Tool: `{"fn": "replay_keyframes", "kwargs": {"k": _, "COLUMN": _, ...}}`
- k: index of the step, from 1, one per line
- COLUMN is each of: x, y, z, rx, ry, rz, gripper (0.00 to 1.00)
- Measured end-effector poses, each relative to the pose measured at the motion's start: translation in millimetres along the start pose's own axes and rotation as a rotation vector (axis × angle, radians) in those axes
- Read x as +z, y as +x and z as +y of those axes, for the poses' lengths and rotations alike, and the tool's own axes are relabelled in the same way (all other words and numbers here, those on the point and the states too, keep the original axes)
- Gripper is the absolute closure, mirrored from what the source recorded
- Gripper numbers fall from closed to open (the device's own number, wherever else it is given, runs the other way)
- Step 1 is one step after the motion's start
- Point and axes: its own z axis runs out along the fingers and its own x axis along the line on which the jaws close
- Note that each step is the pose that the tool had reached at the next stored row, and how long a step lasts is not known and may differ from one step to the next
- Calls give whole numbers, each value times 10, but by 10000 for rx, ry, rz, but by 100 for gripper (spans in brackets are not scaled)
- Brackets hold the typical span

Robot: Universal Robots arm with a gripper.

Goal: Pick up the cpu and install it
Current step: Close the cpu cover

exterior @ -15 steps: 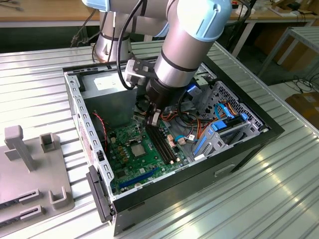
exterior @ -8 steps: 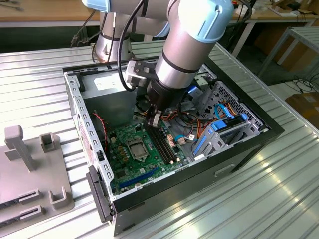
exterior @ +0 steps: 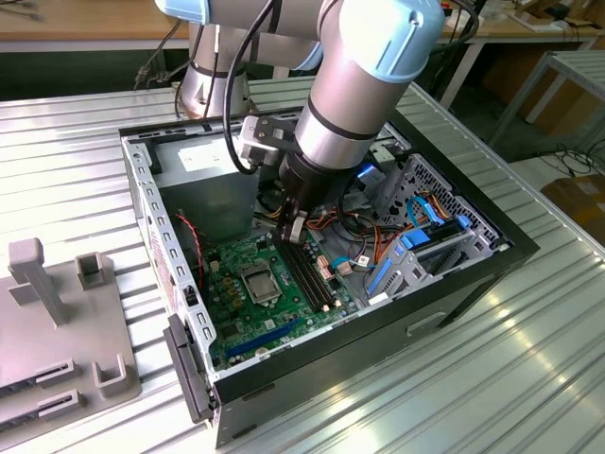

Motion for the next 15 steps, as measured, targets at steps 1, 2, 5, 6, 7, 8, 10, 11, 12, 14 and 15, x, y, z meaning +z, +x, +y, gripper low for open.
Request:
{"fn": "replay_keyframes", "kwargs": {"k": 1, "x": 0, "y": 0, "z": 0, "rx": -1, "ry": 0, "rz": 0, "gripper": 89}}
{"fn": "replay_keyframes", "kwargs": {"k": 2, "x": 0, "y": 1, "z": 1, "rx": -2, "ry": 0, "rz": 0, "gripper": 89}}
{"fn": "replay_keyframes", "kwargs": {"k": 5, "x": 2, "y": 11, "z": 17, "rx": 0, "ry": 0, "rz": 0, "gripper": 89}}
{"fn": "replay_keyframes", "kwargs": {"k": 6, "x": 3, "y": 17, "z": 26, "rx": 0, "ry": 0, "rz": 0, "gripper": 89}}
{"fn": "replay_keyframes", "kwargs": {"k": 7, "x": 3, "y": 23, "z": 36, "rx": 0, "ry": 0, "rz": 0, "gripper": 89}}
{"fn": "replay_keyframes", "kwargs": {"k": 8, "x": 4, "y": 34, "z": 43, "rx": 0, "ry": 0, "rz": 0, "gripper": 89}}
{"fn": "replay_keyframes", "kwargs": {"k": 10, "x": 3, "y": 86, "z": 58, "rx": 0, "ry": 0, "rz": 1, "gripper": 89}}
{"fn": "replay_keyframes", "kwargs": {"k": 11, "x": 5, "y": 107, "z": 73, "rx": -1, "ry": 0, "rz": -1, "gripper": 89}}
{"fn": "replay_keyframes", "kwargs": {"k": 12, "x": 6, "y": 128, "z": 95, "rx": 0, "ry": 0, "rz": 0, "gripper": 89}}
{"fn": "replay_keyframes", "kwargs": {"k": 14, "x": 10, "y": 160, "z": 131, "rx": 0, "ry": 0, "rz": 0, "gripper": 89}}
{"fn": "replay_keyframes", "kwargs": {"k": 15, "x": 11, "y": 175, "z": 148, "rx": 0, "ry": 0, "rz": -1, "gripper": 89}}
